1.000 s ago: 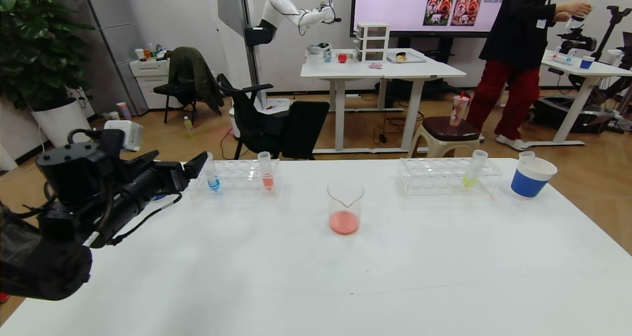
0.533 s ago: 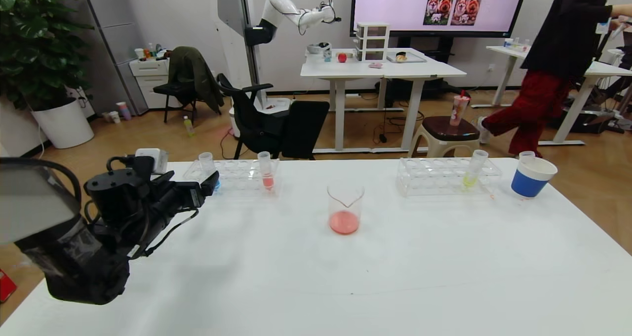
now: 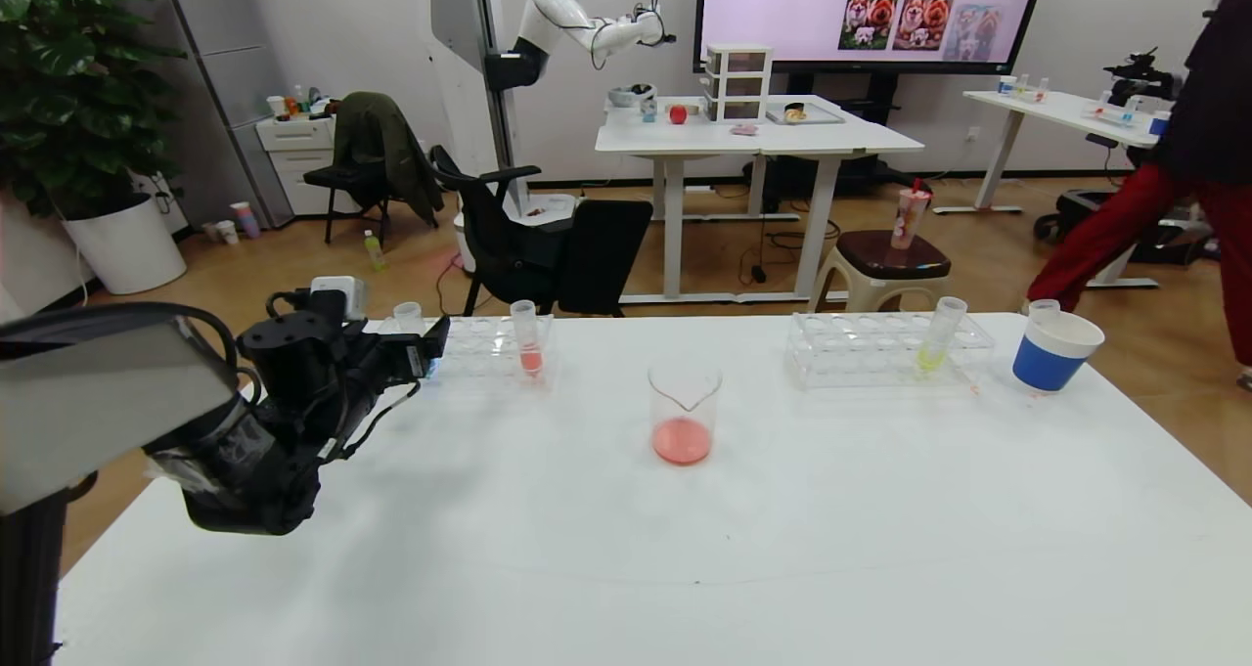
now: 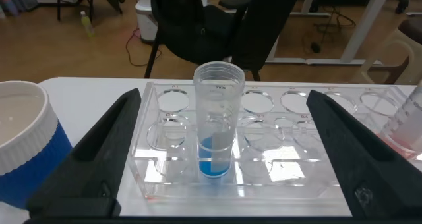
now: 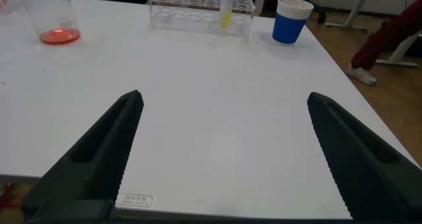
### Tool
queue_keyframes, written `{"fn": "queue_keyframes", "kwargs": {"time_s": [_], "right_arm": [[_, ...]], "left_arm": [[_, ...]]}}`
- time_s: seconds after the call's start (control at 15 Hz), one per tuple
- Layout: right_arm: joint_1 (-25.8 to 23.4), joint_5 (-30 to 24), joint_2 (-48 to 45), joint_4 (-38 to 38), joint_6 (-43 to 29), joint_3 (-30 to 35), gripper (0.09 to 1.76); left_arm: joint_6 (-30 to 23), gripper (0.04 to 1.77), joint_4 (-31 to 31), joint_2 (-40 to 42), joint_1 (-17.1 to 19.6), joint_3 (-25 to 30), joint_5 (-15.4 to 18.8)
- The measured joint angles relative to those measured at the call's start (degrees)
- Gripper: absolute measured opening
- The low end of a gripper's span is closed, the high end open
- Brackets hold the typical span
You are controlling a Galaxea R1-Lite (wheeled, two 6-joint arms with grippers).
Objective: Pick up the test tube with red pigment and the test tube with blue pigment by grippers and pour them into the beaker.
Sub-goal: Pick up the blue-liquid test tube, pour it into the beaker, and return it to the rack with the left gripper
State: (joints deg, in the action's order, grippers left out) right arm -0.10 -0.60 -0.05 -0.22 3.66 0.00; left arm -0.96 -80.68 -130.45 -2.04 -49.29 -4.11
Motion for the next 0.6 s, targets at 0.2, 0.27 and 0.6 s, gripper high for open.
{"fn": "queue_keyframes", "kwargs": {"time_s": [0.2, 0.27, 0.6], "right_arm": [[0.0, 0.0, 0.0, 0.0, 0.0, 0.0, 1.74], [0.0, 0.0, 0.0, 0.0, 0.0, 0.0, 1.74], [0.0, 0.0, 0.0, 0.0, 0.0, 0.0, 1.74]], "left_arm": [[0.0, 1.75, 2.6, -1.6, -0.2, -4.4, -0.2], [0.0, 1.75, 2.6, -2.0, -0.2, -5.1, -0.2], [0.0, 1.75, 2.6, -2.8, 0.0, -5.9, -0.2]]}}
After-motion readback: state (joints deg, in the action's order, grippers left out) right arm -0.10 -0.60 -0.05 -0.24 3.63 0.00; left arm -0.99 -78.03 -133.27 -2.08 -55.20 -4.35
